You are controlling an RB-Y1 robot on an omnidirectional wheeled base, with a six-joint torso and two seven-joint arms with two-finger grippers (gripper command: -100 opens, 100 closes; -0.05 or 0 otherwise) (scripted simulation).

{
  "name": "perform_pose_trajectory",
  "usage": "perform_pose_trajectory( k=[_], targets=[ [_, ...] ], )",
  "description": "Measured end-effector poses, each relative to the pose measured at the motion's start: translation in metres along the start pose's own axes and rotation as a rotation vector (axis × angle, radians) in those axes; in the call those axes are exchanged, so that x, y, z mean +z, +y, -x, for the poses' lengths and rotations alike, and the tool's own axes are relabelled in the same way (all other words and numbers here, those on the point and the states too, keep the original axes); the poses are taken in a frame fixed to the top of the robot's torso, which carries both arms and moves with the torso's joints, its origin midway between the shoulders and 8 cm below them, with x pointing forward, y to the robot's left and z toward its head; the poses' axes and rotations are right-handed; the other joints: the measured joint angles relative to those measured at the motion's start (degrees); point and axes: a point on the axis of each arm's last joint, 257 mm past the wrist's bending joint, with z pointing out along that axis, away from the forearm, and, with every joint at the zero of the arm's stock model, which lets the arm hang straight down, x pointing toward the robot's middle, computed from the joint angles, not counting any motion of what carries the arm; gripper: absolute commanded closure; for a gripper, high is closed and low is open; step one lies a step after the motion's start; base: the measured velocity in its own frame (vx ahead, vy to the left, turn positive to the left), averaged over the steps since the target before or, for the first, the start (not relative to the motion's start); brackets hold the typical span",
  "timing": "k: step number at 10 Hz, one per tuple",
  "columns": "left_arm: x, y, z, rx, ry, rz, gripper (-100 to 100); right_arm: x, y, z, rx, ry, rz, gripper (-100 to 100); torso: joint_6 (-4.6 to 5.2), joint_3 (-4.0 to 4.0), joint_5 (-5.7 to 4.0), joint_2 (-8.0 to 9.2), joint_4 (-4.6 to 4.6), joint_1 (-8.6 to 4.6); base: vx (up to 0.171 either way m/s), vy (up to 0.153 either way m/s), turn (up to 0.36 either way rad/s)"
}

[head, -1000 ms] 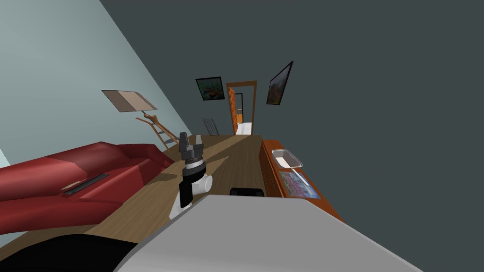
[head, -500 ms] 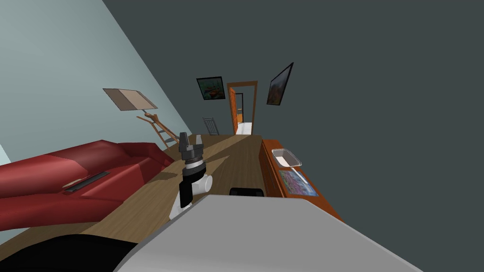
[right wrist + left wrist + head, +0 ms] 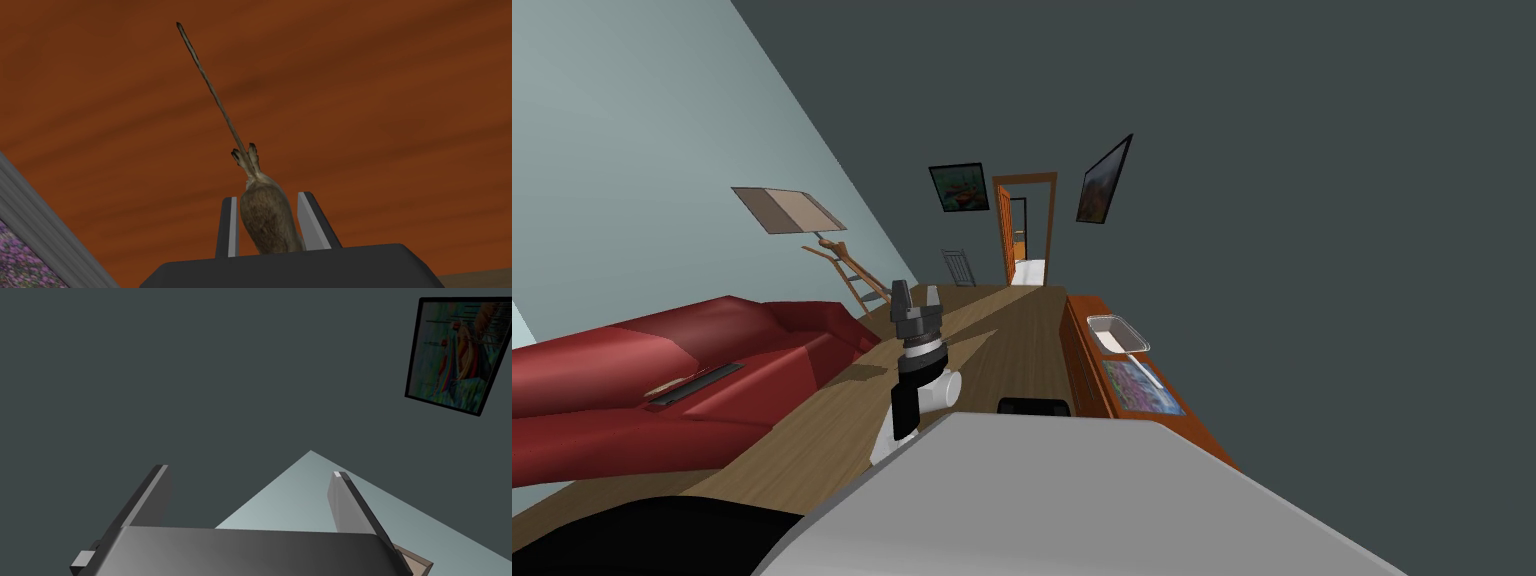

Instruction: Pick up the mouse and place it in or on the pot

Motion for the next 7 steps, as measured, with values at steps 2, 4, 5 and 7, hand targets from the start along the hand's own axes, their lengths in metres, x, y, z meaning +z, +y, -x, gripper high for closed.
perform_pose_trajectory(
  k=[2, 4, 5, 7],
  targets=[
    [0.0, 0.0, 0.0, 0.0, 0.0, 0.0, 0, 0.0, 0.0, 0.0, 0.0, 0.0, 0.0, 100, 0.0, 0.0, 0.0, 0.0, 0.0, 0.0, 0.011, -0.006, -0.003],
    [0.0, 0.0, 0.0, 0.0, 0.0, 0.0, 0, -0.004, 0.012, 0.0, 0.012, -0.008, 0.004, 100, 0.04, -0.09, -0.02, -0.16, -0.05, -0.07, 0.054, -0.018, -0.009],
    [0.0, 0.0, 0.0, 0.0, 0.0, 0.0, 0, -0.005, 0.015, 0.001, 0.01, -0.011, 0.006, 100, 0.0, -0.1, -0.02, -0.17, -0.04, -0.05, 0.042, -0.014, 0.001],
    [0.0, 0.0, 0.0, 0.0, 0.0, 0.0, 0, -0.008, 0.021, 0.003, 0.015, -0.016, 0.005, 100, 0.0, -0.09, -0.01, -0.16, -0.03, -0.03, 0.042, -0.005, -0.002]
  ],
)
